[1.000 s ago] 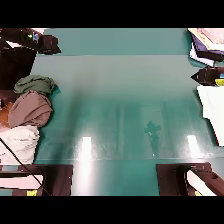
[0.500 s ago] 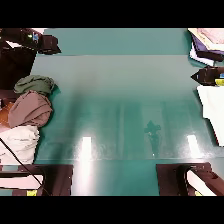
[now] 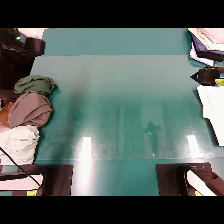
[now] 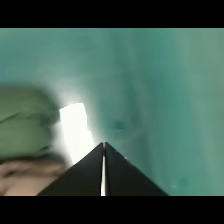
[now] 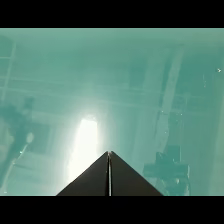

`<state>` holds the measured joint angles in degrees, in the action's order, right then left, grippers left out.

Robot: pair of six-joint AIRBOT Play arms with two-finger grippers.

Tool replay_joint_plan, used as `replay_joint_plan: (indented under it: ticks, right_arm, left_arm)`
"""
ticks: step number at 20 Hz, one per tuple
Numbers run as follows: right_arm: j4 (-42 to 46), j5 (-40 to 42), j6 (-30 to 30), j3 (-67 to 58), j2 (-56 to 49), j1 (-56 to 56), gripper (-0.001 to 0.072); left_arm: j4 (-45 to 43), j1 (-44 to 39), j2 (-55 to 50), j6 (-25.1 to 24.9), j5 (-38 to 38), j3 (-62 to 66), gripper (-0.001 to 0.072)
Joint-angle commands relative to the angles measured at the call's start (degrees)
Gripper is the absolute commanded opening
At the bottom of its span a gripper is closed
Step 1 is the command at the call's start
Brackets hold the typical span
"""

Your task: Fold the shirts.

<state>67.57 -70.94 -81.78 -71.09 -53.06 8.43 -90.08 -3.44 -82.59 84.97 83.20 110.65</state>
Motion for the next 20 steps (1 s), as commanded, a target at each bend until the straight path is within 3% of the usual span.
replay_joint_plan:
  ticks: [1,2,3,4,11,20]
  right_arm:
    - [0.0,-0.2,0.0,0.0,0.0,-0.1,0.0020]
    - [0.0,-0.2,0.0,0.0,0.0,-0.1,0.0020]
    - [0.0,-0.4,0.0,0.0,0.0,-0.1,0.0020]
    - [0.0,-0.6,0.0,0.0,0.0,-0.1,0.0020]
    - [-0.1,-1.2,0.0,0.0,0.0,-0.1,0.0020]
    - [-0.1,-2.4,0.0,0.0,0.0,-0.1,0.0019]
  left_arm:
    - [-8.9,4.8,0.6,2.1,-0.7,-5.6,0.0025]
    - [-8.8,7.0,0.6,2.1,-1.7,-8.8,0.0199]
    - [-8.6,9.4,0.6,3.3,-3.3,-12.4,0.0520]
    - [-8.2,11.4,0.6,5.4,-5.5,-15.8,0.0682]
    - [-7.1,16.5,0.3,6.1,-27.7,-32.6,0.0695]
    - [-1.9,16.5,-9.7,5.8,-37.5,-33.0,0.0694]
